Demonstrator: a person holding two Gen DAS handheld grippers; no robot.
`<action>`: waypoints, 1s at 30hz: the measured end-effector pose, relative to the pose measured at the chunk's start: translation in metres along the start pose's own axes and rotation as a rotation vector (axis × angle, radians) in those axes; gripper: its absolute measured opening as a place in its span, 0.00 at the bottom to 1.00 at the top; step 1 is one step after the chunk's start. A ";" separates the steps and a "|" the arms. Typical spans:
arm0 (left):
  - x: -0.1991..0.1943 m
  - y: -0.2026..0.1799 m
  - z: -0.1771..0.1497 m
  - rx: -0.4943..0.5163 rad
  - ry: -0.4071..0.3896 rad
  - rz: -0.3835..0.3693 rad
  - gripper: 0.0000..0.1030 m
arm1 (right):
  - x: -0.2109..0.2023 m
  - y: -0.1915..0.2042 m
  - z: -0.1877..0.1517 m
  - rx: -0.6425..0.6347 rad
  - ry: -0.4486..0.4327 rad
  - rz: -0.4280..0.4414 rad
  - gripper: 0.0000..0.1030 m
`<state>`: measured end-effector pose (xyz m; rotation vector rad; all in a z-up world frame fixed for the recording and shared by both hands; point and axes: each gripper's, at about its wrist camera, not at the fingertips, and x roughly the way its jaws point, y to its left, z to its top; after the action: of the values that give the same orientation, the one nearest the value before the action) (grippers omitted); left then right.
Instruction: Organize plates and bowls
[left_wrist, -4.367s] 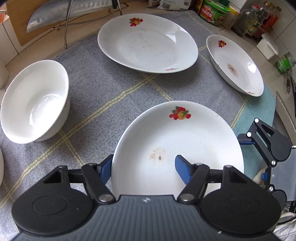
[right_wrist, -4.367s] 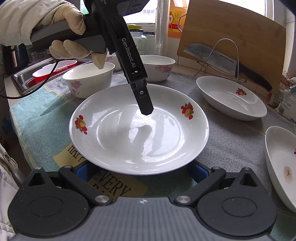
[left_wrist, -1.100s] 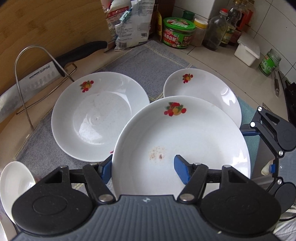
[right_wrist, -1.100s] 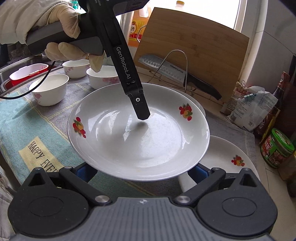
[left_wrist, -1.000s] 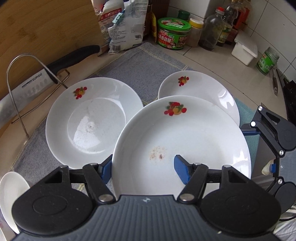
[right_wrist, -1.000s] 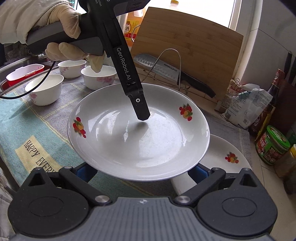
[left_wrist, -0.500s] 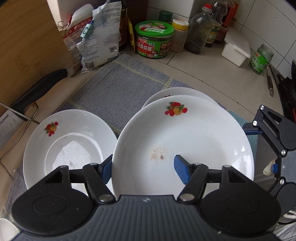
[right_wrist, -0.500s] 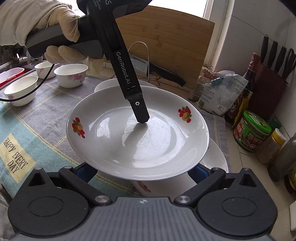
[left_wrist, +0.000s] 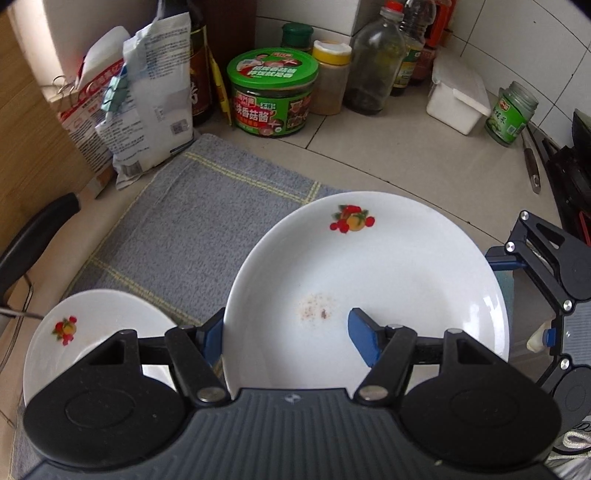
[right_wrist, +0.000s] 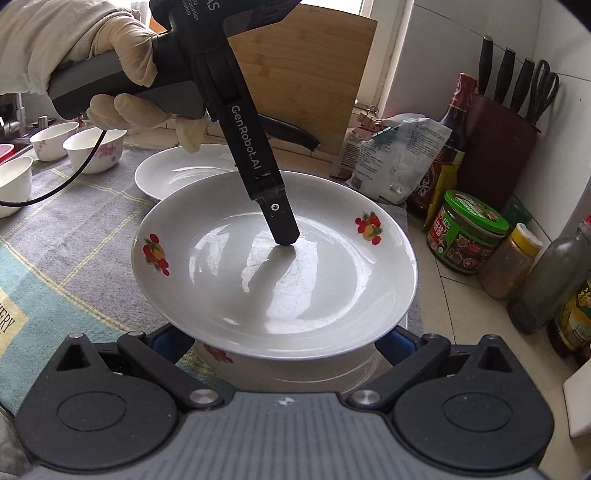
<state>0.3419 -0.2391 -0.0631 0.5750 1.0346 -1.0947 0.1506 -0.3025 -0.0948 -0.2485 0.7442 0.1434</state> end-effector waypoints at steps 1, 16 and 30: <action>0.002 0.000 0.002 0.004 0.001 -0.002 0.66 | 0.001 -0.002 -0.001 0.004 0.002 -0.002 1.00; 0.025 0.002 0.012 0.023 0.024 -0.022 0.67 | 0.013 -0.013 -0.006 0.067 0.037 0.008 1.00; 0.032 0.005 0.012 0.008 0.032 -0.027 0.68 | 0.018 -0.015 -0.005 0.087 0.058 0.015 1.00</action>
<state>0.3541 -0.2615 -0.0871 0.5884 1.0686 -1.1167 0.1638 -0.3174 -0.1083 -0.1652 0.8078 0.1183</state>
